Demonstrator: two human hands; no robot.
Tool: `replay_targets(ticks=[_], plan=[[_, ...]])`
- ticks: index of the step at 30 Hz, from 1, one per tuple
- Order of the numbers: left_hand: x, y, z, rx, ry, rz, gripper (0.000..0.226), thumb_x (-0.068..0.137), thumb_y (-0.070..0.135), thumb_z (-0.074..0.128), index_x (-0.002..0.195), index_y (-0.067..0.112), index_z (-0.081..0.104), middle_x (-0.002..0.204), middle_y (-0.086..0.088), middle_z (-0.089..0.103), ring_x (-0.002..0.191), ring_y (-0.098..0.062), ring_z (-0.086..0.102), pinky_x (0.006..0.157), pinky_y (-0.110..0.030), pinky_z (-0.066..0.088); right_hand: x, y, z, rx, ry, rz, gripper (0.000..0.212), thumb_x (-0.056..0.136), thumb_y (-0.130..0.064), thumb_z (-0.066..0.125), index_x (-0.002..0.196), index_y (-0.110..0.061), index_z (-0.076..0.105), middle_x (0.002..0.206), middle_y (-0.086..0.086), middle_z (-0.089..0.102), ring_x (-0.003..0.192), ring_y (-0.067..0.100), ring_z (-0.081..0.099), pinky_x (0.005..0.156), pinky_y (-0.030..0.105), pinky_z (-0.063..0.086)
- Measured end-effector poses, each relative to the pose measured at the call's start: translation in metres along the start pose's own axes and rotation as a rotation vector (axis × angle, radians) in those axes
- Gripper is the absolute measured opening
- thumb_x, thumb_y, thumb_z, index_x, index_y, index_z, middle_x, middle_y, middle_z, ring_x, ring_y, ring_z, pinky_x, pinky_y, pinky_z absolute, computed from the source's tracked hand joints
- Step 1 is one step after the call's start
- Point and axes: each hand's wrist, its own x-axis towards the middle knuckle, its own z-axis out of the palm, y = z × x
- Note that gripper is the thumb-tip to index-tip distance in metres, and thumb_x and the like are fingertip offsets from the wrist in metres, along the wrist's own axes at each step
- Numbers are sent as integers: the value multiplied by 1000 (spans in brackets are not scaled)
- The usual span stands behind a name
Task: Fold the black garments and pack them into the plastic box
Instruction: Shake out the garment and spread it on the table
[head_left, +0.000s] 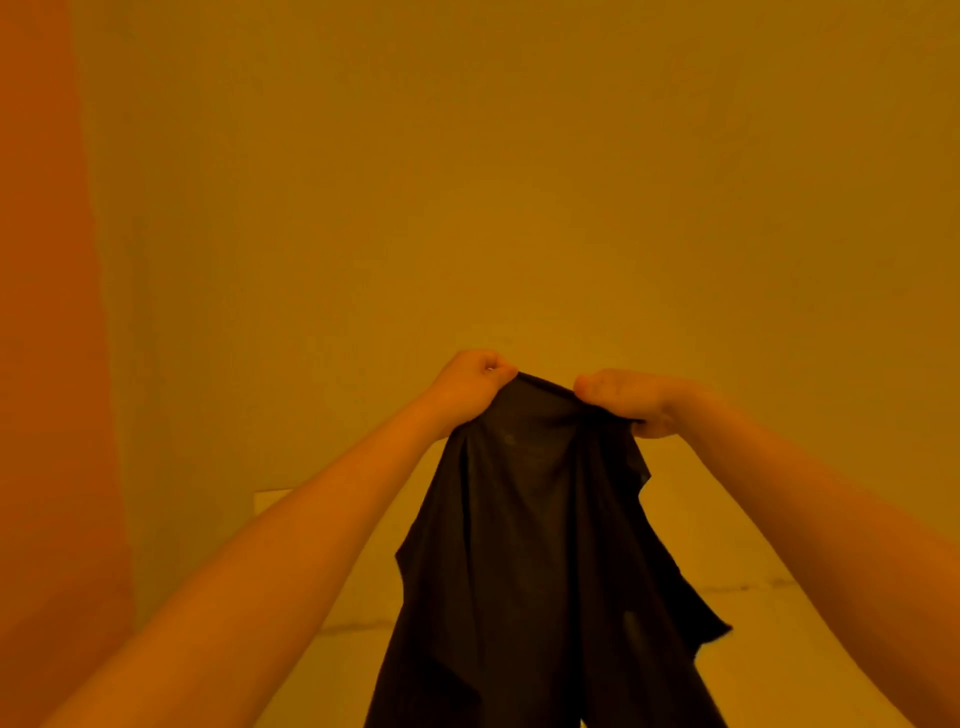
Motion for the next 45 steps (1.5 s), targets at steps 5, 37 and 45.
replay_targets(ticks=[5,37,45], plan=[[2,-10,-23,-10,18,12,25,93,20,52,69,20,56,67,2,52,58,-5,48,51,-14,39,7,0,1,-345,-22,-77,21,79,-18,71,97,-7,68,95,3,69,94,19,64,84,31,52],[-14,-32,-73,-194,-218,-212,26,90,16,56,67,18,69,61,7,68,57,-3,64,53,-15,51,19,50,-12,-178,321,-195,9,91,-19,56,85,-16,62,80,-1,62,77,11,57,67,23,41],[-11,-3,-25,-154,-69,-76,20,83,21,67,66,15,57,63,0,55,59,-9,50,53,-21,37,29,-34,60,149,-51,-381,11,89,-11,57,92,-20,62,89,0,65,73,2,65,72,23,53]])
